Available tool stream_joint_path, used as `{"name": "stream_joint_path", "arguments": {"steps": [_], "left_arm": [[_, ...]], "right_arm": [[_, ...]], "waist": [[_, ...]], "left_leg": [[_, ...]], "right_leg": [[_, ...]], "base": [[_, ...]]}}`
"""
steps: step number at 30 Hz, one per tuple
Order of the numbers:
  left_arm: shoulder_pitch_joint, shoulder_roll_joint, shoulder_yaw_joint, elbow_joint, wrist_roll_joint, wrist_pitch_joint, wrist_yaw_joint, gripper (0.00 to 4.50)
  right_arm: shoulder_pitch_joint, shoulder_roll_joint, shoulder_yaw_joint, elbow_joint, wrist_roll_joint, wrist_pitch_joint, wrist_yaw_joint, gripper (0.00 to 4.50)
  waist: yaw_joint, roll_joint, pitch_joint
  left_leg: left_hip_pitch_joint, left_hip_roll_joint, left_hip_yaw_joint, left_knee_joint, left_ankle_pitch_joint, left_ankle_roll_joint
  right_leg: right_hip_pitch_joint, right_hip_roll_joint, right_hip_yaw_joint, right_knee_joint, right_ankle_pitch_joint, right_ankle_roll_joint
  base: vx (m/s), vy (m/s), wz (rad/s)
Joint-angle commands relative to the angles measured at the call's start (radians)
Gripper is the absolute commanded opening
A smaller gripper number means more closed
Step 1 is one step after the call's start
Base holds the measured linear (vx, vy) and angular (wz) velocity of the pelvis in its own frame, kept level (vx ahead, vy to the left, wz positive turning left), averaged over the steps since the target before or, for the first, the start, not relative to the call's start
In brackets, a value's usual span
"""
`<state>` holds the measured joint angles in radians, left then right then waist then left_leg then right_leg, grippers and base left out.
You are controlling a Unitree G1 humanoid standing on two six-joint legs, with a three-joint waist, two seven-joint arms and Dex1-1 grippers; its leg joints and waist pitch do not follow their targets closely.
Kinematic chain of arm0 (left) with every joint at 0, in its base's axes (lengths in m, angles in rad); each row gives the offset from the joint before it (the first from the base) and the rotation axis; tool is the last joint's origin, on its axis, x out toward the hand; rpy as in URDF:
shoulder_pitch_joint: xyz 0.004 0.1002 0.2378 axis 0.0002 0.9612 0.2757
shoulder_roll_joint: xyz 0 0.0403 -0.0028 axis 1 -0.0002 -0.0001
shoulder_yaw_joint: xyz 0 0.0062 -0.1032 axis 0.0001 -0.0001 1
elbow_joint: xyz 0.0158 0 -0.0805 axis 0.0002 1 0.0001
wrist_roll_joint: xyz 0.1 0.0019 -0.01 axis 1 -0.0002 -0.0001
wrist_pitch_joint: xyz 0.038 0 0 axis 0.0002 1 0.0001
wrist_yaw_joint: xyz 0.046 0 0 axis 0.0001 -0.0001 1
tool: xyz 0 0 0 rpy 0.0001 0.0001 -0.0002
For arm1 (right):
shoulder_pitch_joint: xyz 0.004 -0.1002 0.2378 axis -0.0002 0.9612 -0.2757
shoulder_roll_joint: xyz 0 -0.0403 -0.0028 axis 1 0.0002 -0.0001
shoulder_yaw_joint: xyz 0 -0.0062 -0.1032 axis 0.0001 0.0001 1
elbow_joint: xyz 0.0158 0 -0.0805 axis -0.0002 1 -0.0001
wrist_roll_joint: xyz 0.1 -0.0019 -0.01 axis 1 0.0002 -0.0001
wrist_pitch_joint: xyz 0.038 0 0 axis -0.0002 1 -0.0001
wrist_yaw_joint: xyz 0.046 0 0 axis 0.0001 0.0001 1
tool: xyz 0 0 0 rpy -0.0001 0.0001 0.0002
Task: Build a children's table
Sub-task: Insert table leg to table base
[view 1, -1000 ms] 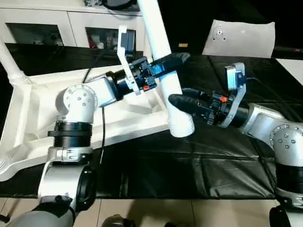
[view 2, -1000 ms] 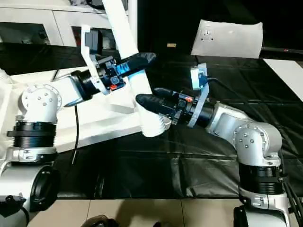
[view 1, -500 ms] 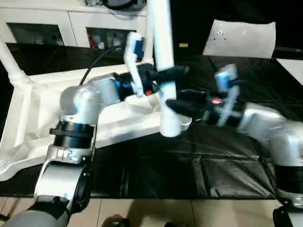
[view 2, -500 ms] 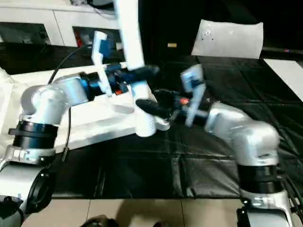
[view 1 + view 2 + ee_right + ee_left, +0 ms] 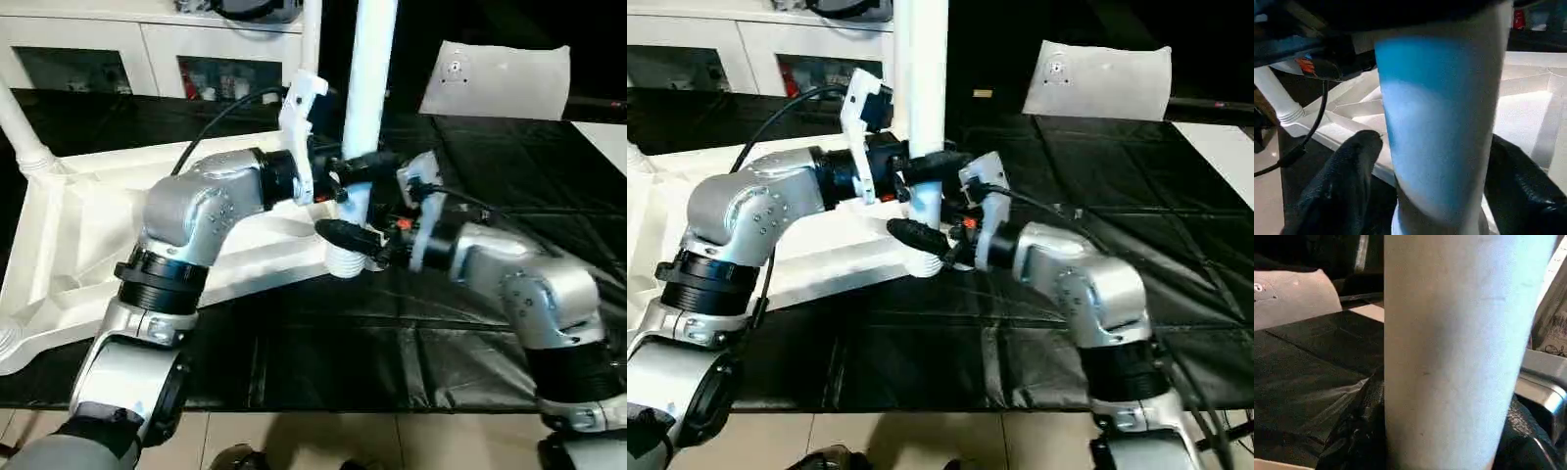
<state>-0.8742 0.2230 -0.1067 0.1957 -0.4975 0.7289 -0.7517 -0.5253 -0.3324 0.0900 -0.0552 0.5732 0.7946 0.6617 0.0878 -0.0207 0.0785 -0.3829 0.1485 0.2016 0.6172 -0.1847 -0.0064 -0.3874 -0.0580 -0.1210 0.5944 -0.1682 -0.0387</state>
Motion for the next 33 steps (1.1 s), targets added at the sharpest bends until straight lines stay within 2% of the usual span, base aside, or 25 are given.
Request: {"name": "stream_joint_path", "arguments": {"steps": [1,6,8,11,22,32,33], "left_arm": [[-0.008,0.005,-0.019,-0.031,0.019,-0.021,-0.014,1.9],[-0.008,0.006,-0.025,-0.043,0.018,-0.021,-0.027,1.9],[-0.006,0.009,-0.039,-0.055,0.018,-0.021,-0.041,1.9],[-0.005,0.004,-0.04,-0.06,0.017,-0.017,-0.047,1.9],[-0.008,-0.031,-0.027,-0.091,-0.032,0.013,-0.071,1.9],[-0.001,-0.042,-0.001,-0.082,-0.03,0.003,-0.058,1.9],[-0.002,-0.048,0.013,-0.074,-0.029,-0.002,-0.044,2.25]], "right_arm": [[-0.017,0.001,0.002,0.01,-0.012,-0.001,-0.004,2.94],[-0.014,0.006,-0.005,0.016,-0.01,0.005,-0.002,2.49],[-0.01,0.008,-0.003,0.021,-0.009,0.005,0.002,2.43],[-0.009,0.011,-0.003,0.023,-0.005,0.005,0.005,2.07],[-0.002,0.017,0.001,0.032,-0.009,-0.007,0.021,1.96],[0.01,0.023,-0.003,0.034,-0.015,-0.025,0.023,1.95],[0.011,0.024,-0.005,0.037,-0.018,-0.031,0.022,1.95]], "waist": [[-0.002,-0.002,-0.084],[-0.002,-0.002,-0.085],[-0.002,-0.001,-0.085],[-0.003,0.0,-0.084],[-0.002,0.0,-0.084],[-0.001,0.003,-0.085],[-0.001,0.004,-0.085]], "left_leg": [[0.028,0.099,-0.052,-0.069,-0.143,-0.005],[0.027,0.101,-0.052,-0.07,-0.137,-0.006],[0.027,0.099,-0.052,-0.069,-0.143,-0.007],[0.027,0.1,-0.052,-0.07,-0.144,-0.007],[0.026,0.1,-0.052,-0.069,-0.146,-0.007],[0.027,0.101,-0.053,-0.069,-0.148,-0.007],[0.026,0.101,-0.053,-0.069,-0.148,-0.007]], "right_leg": [[0.048,-0.128,0.08,-0.084,-0.34,-0.099],[0.049,-0.128,0.081,-0.079,-0.311,-0.116],[0.049,-0.129,0.081,-0.081,-0.319,-0.116],[0.05,-0.128,0.081,-0.08,-0.319,-0.118],[0.051,-0.129,0.081,-0.08,-0.317,-0.121],[0.051,-0.128,0.081,-0.079,-0.299,-0.129],[0.052,-0.129,0.081,-0.079,-0.299,-0.13]], "base": [[0.0,0.0,0.0],[0.0,0.0,0.0],[0.0,0.0,0.0],[0.0,0.0,0.0],[0.0,0.0,0.0],[0.0,0.0,0.0],[0.0,0.0,0.0]]}}
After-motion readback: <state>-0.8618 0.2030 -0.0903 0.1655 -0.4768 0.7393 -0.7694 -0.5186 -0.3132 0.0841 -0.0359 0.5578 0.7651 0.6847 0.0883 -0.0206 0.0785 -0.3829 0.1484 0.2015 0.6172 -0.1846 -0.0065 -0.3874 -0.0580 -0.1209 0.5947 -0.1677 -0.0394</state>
